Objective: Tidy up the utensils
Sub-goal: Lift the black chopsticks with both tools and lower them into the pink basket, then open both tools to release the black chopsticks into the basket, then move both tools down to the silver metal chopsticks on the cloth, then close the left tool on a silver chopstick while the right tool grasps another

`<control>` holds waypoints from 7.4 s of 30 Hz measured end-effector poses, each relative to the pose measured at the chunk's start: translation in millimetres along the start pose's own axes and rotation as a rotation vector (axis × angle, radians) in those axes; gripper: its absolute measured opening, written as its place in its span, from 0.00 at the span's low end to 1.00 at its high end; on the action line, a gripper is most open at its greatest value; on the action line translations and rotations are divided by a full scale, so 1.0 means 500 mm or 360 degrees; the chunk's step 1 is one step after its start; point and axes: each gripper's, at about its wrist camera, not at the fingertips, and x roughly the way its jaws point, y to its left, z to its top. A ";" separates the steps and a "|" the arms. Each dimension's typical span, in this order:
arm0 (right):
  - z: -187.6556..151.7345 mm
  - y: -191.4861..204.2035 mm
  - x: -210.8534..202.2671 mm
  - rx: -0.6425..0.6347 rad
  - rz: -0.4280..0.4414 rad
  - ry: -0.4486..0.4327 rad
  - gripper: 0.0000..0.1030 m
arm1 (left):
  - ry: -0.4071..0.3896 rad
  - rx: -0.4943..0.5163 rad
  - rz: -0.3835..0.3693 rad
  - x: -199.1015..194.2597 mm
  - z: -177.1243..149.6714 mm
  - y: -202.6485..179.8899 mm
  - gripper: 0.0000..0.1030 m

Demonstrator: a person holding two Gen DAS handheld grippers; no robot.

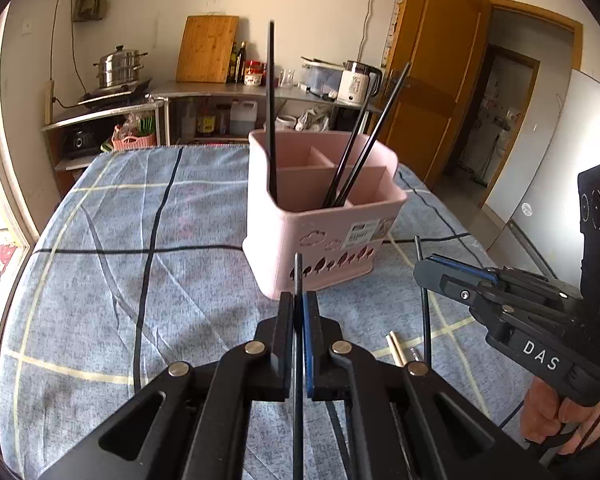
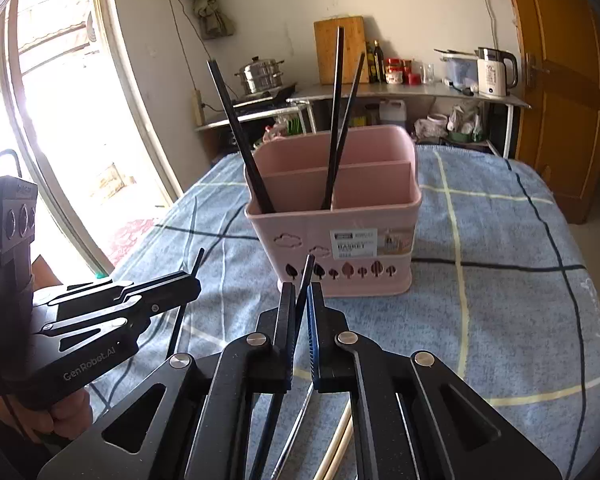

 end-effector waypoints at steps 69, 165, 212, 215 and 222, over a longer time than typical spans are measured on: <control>0.279 0.042 -0.150 -0.0231 -0.0066 -0.0678 0.04 | -0.0484 0.0143 -0.0065 -0.148 0.324 -0.020 0.05; -0.219 -0.096 -0.011 0.0101 -0.0183 0.0237 0.13 | 0.0209 0.0037 -0.0168 0.060 -0.171 -0.085 0.33; -0.191 -0.138 0.041 0.0193 -0.0369 0.0404 0.09 | 0.0382 0.0156 -0.0083 0.142 -0.160 -0.121 0.18; -0.184 -0.143 0.053 0.0200 -0.0371 0.0404 0.09 | 0.0372 0.0157 -0.0082 0.146 -0.160 -0.123 0.18; -0.181 -0.141 0.060 0.0174 -0.0379 0.0393 0.08 | 0.0338 0.0247 -0.0007 0.145 -0.167 -0.141 0.12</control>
